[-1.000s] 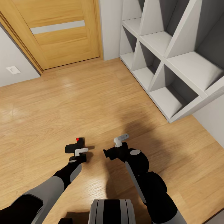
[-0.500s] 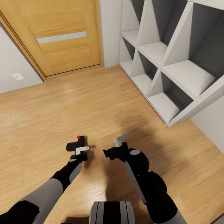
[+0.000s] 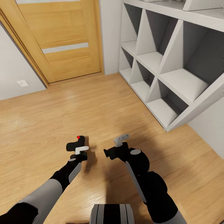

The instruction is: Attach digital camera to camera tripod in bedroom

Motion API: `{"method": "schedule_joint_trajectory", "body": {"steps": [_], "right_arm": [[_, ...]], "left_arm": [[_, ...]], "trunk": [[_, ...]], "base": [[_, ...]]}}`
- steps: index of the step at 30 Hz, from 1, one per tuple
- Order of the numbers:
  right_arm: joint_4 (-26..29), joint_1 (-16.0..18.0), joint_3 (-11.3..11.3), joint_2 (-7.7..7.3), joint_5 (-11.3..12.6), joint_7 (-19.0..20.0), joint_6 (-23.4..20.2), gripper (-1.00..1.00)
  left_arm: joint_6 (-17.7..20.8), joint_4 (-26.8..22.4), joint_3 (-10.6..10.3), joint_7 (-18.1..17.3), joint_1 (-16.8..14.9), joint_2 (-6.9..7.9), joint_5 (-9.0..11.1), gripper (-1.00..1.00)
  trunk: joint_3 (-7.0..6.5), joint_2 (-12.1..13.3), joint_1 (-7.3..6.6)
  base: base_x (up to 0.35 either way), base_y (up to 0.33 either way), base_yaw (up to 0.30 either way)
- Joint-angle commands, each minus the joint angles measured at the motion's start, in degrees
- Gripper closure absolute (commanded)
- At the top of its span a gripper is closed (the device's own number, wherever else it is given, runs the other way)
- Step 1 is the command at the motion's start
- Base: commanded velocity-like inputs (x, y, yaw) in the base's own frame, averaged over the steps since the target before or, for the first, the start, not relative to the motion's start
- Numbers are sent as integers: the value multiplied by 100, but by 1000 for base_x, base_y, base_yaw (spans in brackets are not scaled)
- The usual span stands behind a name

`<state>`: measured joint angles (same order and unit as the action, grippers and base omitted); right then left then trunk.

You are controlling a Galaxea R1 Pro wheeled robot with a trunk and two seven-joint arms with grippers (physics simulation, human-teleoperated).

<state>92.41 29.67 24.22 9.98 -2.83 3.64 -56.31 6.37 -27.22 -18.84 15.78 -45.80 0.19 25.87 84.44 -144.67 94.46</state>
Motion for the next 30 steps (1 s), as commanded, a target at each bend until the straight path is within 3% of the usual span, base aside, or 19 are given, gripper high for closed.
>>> {"method": "schedule_joint_trajectory", "body": {"steps": [1,5,8,11,12,15,16,19,23,30], "right_arm": [[5,3,-3,2,-34,38,-27,-100],[5,5,-24,2,-34,45,-5,-100],[5,17,-30,2,-34,32,5,-100],[5,28,-31,2,-34,23,11,-100],[5,28,-31,2,-34,23,11,-100],[5,40,-34,2,-34,20,13,-100],[5,40,-34,2,-34,20,13,-100],[5,56,-55,2,-34,35,16,-100],[5,50,-183,2,-31,66,86,-100],[6,20,-271,2,-26,82,218,-100]], "left_arm": [[42,-14,-33,42,-1,5,6,100],[627,-419,-16,46,59,109,38,100],[1237,-1134,110,69,336,218,49,100],[1846,-2099,510,166,785,324,46,100],[1846,-2099,510,166,785,324,46,100],[2443,-3161,1077,262,1345,412,32,100],[2443,-3161,1077,262,1345,412,32,100],[2945,-4212,1565,312,1909,459,21,100],[3495,-5303,1979,354,2448,480,9,100],[3798,-5783,2152,377,2703,425,3,100]], "trunk": [[-19,0,-3],[-108,5,-13],[-174,9,-21],[-241,13,-29],[-263,15,-31],[-329,19,-39],[-351,20,-42],[-418,24,-50],[-507,30,-60],[-659,39,-78]], "base": [[0,0,0],[0,0,0],[0,0,0],[0,0,0],[0,0,0],[0,0,2],[0,0,6],[0,0,69],[0,0,190],[0,0,263]]}}
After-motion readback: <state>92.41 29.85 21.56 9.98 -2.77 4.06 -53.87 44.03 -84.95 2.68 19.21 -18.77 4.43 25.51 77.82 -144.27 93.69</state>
